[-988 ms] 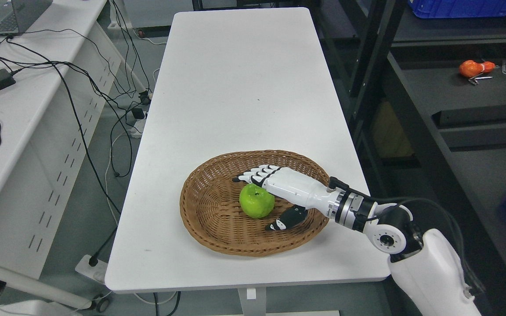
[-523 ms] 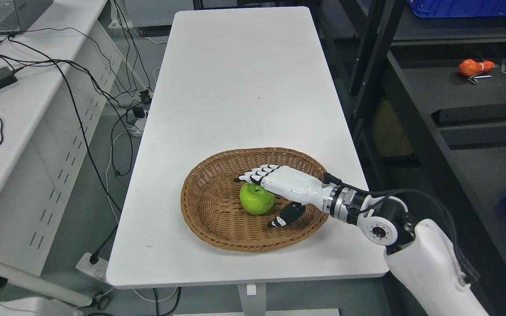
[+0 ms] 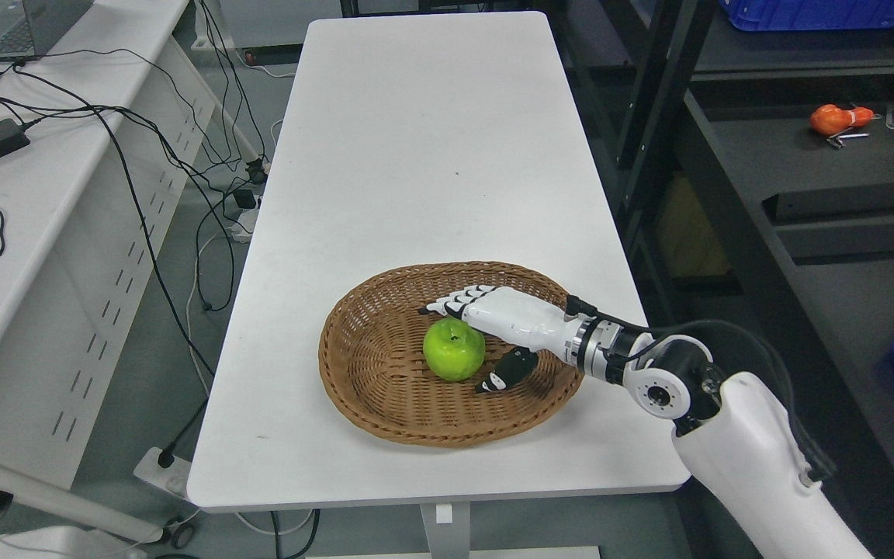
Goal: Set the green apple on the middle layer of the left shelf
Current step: 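Lower the right hand around the green apple and close the fingers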
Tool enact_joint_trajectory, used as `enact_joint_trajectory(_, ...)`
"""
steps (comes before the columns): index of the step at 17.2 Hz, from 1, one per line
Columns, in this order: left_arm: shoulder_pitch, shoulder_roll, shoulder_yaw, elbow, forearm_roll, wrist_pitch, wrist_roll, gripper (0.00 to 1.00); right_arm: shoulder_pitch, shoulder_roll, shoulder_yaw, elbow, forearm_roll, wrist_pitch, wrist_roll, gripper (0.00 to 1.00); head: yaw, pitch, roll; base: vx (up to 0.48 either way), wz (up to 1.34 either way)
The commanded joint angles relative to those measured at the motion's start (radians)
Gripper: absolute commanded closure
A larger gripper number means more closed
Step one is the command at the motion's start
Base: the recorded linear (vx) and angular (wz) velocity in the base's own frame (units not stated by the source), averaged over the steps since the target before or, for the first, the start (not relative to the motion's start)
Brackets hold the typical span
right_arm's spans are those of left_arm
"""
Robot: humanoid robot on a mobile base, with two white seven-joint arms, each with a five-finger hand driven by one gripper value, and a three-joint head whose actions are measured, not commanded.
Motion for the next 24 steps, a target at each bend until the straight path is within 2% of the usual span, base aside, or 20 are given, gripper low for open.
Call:
enact_joint_trajectory(1, 0.0, 0.018, 0.0, -0.001, 0.0, 0.001, 0.0, 0.0, 0.003, -0.008, 0.057, 0.042, 0.005, -0.021, -0.002, 0.01, 0.0, 0.0, 0.0, 0.0, 0.0)
enact_joint_trajectory(4, 0.0, 0.018, 0.0, 0.001, 0.0, 0.001, 0.0, 0.0, 0.006, -0.006, 0.057, 0.042, 0.005, -0.047, -0.004, 0.02, 0.0, 0.0, 0.0, 0.0, 0.0)
enact_joint_trajectory(10, 0.0, 0.018, 0.0, -0.001, 0.0, 0.001, 0.0, 0.0, 0.004, -0.005, 0.056, 0.042, 0.012, -0.049, -0.006, 0.27, 0.0, 0.0, 0.0, 0.0, 0.0)
enact_joint_trajectory(12, 0.0, 0.018, 0.0, -0.001, 0.0, 0.001, 0.0, 0.0, 0.006, -0.002, 0.048, 0.042, 0.012, -0.055, -0.009, 0.5, 0.0, 0.0, 0.0, 0.0, 0.0)
enact_joint_trajectory(13, 0.0, 0.018, 0.0, -0.001, 0.0, 0.001, 0.0, 0.0, 0.006, 0.0, 0.043, 0.04, 0.011, -0.055, -0.018, 0.57, 0.0, 0.0, 0.0, 0.0, 0.0)
enact_joint_trajectory(17, 0.0, 0.018, 0.0, -0.001, 0.0, 0.001, 0.0, 0.0, 0.004, -0.011, -0.062, 0.033, 0.008, -0.122, -0.056, 0.95, 0.0, 0.0, 0.0, 0.0, 0.0)
enact_joint_trajectory(21, 0.0, 0.018, 0.0, -0.001, 0.0, 0.001, 0.0, 0.0, 0.033, -0.037, -0.179, -0.004, 0.009, -0.115, -0.146, 1.0, 0.0, 0.0, 0.0, 0.0, 0.0)
enact_joint_trajectory(24, 0.0, 0.018, 0.0, 0.001, 0.0, 0.001, 0.0, 0.0, 0.078, -0.026, -0.282, -0.062, 0.009, -0.02, -0.247, 1.0, 0.0, 0.0, 0.0, 0.0, 0.0)
